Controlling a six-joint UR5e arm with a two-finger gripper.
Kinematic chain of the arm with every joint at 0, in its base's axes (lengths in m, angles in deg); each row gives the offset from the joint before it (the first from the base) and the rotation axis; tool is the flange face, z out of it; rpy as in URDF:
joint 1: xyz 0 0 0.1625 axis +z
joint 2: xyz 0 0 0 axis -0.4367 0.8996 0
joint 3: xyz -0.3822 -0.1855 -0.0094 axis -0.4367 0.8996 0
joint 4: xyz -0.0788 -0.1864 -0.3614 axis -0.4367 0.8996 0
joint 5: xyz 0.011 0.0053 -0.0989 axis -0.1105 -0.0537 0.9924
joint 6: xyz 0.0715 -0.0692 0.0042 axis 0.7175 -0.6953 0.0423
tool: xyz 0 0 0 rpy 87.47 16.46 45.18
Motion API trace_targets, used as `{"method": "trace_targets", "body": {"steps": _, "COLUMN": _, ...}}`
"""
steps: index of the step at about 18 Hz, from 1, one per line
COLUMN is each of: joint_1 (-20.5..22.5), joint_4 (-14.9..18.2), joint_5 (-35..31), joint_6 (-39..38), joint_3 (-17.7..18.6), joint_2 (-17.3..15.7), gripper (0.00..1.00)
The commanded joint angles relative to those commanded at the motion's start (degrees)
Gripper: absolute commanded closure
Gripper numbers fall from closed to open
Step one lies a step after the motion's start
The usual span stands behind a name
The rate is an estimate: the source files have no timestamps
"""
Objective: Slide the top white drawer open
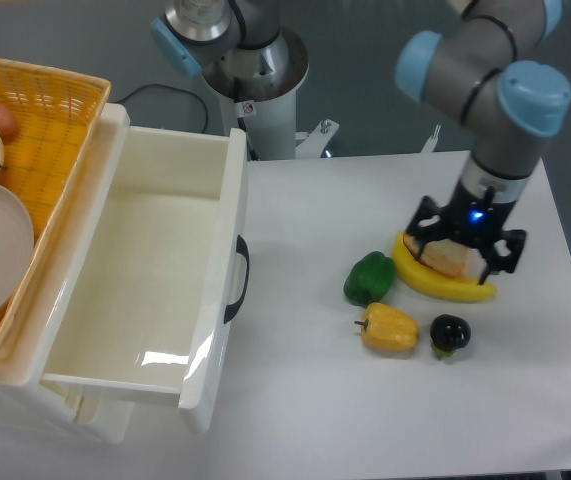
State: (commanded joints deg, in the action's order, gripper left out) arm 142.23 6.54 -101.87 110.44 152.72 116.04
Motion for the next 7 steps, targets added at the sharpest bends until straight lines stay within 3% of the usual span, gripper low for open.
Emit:
{"method": "trace_targets", "body": {"steps": 4, "joint_1": 1.85, "joint_4": 0.00, "joint_5": -8.61, "joint_6": 6.62, "joint_3": -2.28, "joint_2": 4.57, "gripper": 0.00}}
{"method": "trace_targets", "body": {"steps": 7, "joint_1": 2.38, "joint_4": 0.00, "joint_5": -9.86, "joint_6": 6.71, "joint_3": -2.55, "joint_2": 5.11, "gripper": 0.00}}
